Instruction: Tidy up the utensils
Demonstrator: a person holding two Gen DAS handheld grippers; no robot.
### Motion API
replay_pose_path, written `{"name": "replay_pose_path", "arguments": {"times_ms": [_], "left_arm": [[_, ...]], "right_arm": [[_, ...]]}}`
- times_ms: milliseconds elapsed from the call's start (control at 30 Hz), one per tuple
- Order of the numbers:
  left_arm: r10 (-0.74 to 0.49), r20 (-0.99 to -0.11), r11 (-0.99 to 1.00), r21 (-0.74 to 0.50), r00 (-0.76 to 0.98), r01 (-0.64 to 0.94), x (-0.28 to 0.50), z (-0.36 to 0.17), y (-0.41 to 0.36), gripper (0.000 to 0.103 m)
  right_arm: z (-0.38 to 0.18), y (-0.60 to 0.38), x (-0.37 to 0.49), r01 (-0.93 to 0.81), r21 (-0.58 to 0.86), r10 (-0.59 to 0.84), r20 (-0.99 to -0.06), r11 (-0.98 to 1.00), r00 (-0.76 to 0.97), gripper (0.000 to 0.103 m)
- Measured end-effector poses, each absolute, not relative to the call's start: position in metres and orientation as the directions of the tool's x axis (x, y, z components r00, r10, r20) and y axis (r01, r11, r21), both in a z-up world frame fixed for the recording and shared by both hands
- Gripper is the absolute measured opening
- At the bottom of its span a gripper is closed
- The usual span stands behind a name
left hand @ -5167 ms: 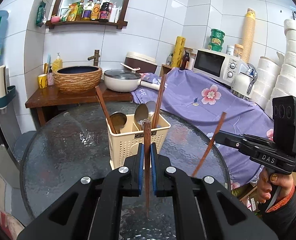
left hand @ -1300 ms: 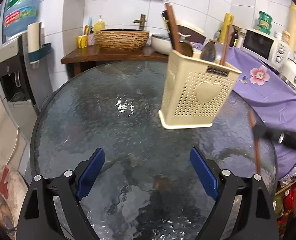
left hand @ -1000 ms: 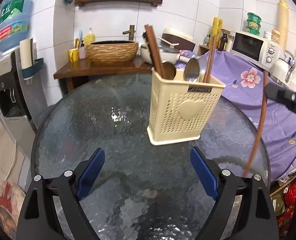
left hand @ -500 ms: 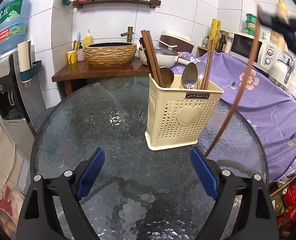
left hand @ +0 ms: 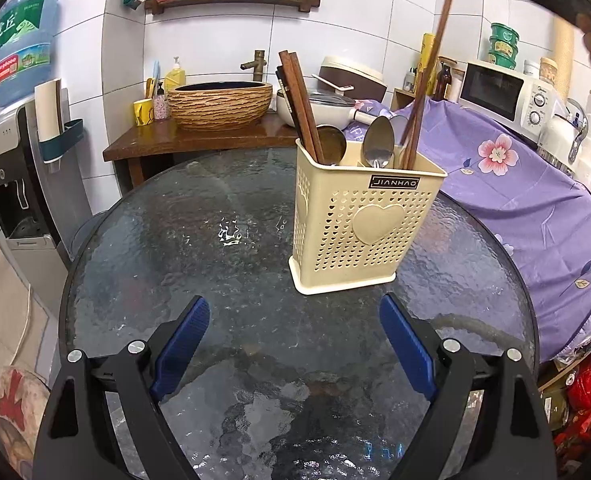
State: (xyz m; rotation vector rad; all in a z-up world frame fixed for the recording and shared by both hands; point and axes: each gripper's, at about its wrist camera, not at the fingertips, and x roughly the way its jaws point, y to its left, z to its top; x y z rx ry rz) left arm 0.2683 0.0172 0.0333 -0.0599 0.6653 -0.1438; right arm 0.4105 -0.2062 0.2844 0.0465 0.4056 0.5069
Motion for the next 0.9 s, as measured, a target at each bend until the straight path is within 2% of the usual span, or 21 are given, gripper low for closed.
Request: {"name": "replay_pose_path", "arguments": {"times_ms": [400, 633, 700, 733, 767, 800, 900], "left_arm": [[-0.157, -0.632, 0.988, -0.109, 0.759, 0.114, 0.267, 0.023, 0.015, 0.085], [-0.158, -0.637, 0.987, -0.118, 0.754, 0.107, 0.266, 0.02, 0.015, 0.086], [-0.156, -0.632, 0.987, -0.117, 0.759, 0.106, 0.265, 0.02, 0.015, 0.088], [-0.156, -0.63, 0.988, -0.116, 0.761, 0.106, 0.265, 0.02, 0.015, 0.088], [-0.156, -0.625, 0.988, -0.114, 0.765, 0.108, 0.264, 0.021, 0.015, 0.089], [-0.156, -0.622, 0.988, -0.113, 0.767, 0.11, 0.263, 0.021, 0.014, 0.089], [-0.157, -0.603, 0.987, -0.108, 0.782, 0.115, 0.258, 0.022, 0.013, 0.092]], "right_arm": [[0.179, -0.194, 0.443, -0.415, 0.164, 0.437, -0.515, 0.895, 0.738, 0.007], [0.166, -0.194, 0.445, -0.406, 0.142, 0.417, -0.512, 0.903, 0.751, 0.008], [0.164, -0.193, 0.441, -0.403, 0.113, 0.401, -0.514, 0.908, 0.758, 0.016], [0.164, -0.194, 0.439, -0.398, 0.105, 0.393, -0.507, 0.911, 0.767, 0.035], [0.163, -0.196, 0.433, -0.386, 0.094, 0.38, -0.491, 0.918, 0.784, 0.058], [0.163, -0.198, 0.426, -0.374, 0.085, 0.368, -0.471, 0.924, 0.802, 0.063], [0.159, -0.201, 0.404, -0.363, 0.048, 0.346, -0.436, 0.931, 0.831, 0.063]]}}
